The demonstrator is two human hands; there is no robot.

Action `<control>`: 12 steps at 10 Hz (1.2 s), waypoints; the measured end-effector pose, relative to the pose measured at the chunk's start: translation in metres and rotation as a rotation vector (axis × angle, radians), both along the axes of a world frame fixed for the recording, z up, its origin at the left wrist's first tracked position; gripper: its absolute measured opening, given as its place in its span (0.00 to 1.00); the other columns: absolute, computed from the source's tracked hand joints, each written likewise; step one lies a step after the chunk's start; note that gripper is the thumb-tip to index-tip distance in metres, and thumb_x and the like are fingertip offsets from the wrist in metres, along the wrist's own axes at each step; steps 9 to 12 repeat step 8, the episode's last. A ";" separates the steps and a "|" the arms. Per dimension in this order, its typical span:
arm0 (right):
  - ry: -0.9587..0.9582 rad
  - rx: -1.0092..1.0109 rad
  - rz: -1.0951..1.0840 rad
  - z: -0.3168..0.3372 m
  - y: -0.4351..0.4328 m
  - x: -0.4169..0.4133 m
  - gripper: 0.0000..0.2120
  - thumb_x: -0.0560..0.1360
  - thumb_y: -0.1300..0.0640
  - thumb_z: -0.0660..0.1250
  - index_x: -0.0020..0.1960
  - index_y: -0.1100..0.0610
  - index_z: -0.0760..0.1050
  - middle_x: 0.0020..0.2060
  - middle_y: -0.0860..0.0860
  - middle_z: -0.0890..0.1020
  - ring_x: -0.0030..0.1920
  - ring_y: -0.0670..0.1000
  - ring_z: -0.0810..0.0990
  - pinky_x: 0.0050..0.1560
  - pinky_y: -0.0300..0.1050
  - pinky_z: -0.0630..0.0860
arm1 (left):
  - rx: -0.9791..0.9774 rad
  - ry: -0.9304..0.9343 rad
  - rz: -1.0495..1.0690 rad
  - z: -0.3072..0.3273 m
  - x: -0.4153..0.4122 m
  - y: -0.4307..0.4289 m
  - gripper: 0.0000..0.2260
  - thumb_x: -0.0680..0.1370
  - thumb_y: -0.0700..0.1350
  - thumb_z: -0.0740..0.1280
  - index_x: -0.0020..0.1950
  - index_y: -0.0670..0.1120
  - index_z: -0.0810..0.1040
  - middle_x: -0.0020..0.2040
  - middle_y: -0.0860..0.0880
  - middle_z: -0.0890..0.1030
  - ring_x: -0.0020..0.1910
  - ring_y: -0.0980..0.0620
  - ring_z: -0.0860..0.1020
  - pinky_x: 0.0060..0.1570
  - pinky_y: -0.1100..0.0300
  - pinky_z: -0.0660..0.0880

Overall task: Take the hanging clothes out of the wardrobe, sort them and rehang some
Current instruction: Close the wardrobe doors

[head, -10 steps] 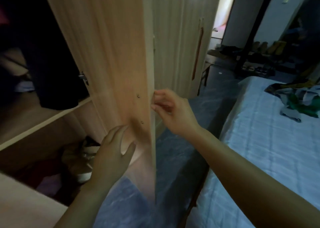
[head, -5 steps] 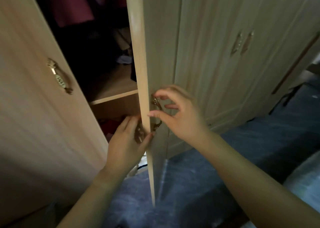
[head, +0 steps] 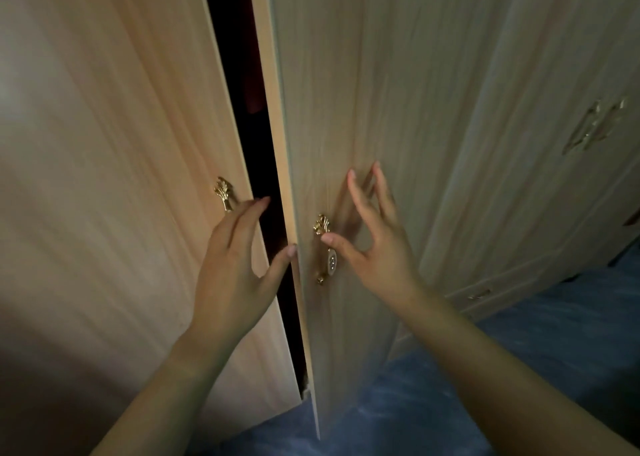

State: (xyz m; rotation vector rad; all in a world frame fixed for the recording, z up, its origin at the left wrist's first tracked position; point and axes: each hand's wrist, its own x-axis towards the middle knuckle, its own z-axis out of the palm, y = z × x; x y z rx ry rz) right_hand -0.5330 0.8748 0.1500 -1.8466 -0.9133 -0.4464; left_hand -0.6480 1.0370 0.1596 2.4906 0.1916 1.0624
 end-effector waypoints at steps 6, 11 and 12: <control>0.033 0.012 -0.243 -0.003 0.110 0.035 0.39 0.73 0.50 0.70 0.74 0.44 0.50 0.75 0.48 0.42 0.76 0.47 0.44 0.70 0.43 0.57 | 0.399 -0.122 0.164 0.014 0.072 0.087 0.31 0.75 0.48 0.67 0.75 0.49 0.59 0.75 0.43 0.54 0.74 0.43 0.54 0.69 0.44 0.56; 0.087 -0.125 -0.283 0.011 0.105 0.030 0.37 0.74 0.45 0.67 0.75 0.42 0.48 0.76 0.46 0.42 0.75 0.50 0.50 0.66 0.49 0.66 | 0.303 -0.097 0.192 0.023 0.074 0.069 0.34 0.70 0.44 0.67 0.74 0.53 0.59 0.75 0.42 0.53 0.73 0.41 0.52 0.66 0.35 0.56; 0.087 -0.125 -0.283 0.011 0.105 0.030 0.37 0.74 0.45 0.67 0.75 0.42 0.48 0.76 0.46 0.42 0.75 0.50 0.50 0.66 0.49 0.66 | 0.303 -0.097 0.192 0.023 0.074 0.069 0.34 0.70 0.44 0.67 0.74 0.53 0.59 0.75 0.42 0.53 0.73 0.41 0.52 0.66 0.35 0.56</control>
